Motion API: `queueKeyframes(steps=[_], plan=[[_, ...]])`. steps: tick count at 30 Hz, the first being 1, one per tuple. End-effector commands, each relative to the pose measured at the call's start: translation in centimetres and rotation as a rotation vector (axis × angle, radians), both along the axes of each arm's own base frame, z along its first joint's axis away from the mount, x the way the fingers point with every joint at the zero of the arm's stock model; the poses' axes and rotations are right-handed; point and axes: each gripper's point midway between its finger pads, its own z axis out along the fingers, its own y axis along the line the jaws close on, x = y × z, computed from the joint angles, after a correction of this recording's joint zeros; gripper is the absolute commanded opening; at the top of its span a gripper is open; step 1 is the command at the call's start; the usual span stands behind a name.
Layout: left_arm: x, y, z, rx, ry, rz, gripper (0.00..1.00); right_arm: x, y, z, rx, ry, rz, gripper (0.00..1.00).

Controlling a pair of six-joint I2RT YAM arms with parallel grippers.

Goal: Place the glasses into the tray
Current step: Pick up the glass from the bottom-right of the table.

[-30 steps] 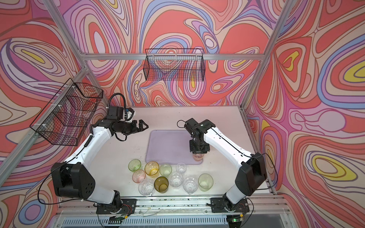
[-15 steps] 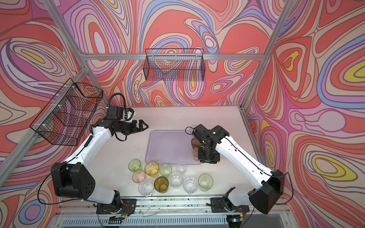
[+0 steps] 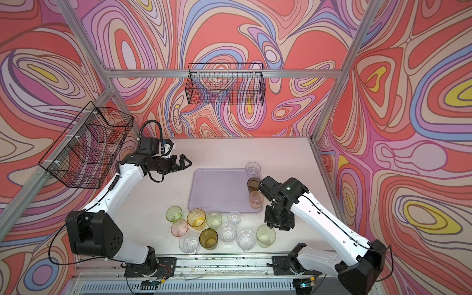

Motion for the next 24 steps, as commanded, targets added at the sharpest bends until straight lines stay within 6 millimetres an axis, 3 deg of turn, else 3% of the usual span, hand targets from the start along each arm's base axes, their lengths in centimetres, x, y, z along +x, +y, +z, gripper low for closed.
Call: queueKeyframes(steps=[1, 24], plan=[[-0.3, -0.1, 1.2, 0.010, -0.025, -0.016, 1.00, -0.1, 0.7, -0.7, 0.038, -0.003, -0.032, 0.37], [-0.2, -0.1, 1.1, 0.013, -0.023, -0.015, 1.00, -0.6, 0.5, -5.4, 0.005, 0.042, -0.057, 0.26]])
